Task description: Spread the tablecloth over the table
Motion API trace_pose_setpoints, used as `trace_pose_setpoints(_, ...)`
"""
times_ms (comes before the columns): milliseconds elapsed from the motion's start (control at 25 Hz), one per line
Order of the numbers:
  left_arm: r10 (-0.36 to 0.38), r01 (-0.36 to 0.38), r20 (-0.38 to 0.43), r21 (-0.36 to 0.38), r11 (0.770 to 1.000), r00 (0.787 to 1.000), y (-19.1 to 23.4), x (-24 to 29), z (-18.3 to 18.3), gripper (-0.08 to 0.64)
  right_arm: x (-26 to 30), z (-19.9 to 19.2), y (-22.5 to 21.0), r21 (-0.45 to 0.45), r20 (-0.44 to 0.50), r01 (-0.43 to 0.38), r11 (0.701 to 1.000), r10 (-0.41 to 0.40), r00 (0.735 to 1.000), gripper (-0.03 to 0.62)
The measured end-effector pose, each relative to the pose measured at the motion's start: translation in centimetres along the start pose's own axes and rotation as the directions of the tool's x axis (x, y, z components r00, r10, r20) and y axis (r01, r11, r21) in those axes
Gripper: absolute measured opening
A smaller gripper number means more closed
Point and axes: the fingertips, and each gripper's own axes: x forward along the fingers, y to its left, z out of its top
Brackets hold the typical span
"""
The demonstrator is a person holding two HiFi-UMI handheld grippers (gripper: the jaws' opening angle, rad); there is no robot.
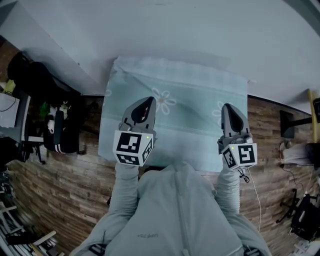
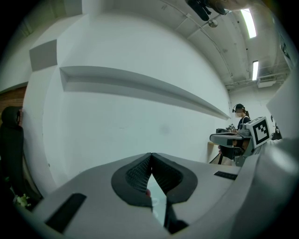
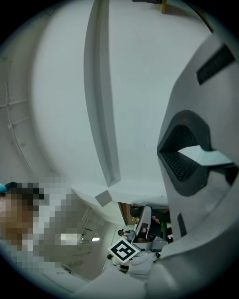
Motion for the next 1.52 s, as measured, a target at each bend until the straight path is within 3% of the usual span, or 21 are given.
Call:
trace_pose_setpoints(1080,-0.004,0.003,0.009,0.015,1.0,1.0,0.4,-1.3,0.0,0.025,-1.6,0.1,0.7,-0.02,-0.015,0.045,0.999,-0.046,0.999,0.021)
trace_pose_setpoints(1520,-0.023,0.023,-0.006,0.059,0.998,1.0,0.5,-1.5,-0.4,0.025,-1.6,-0.2,0.8,-0.013,-0.015,0.035,0.999,-0.036,0.999,0.021)
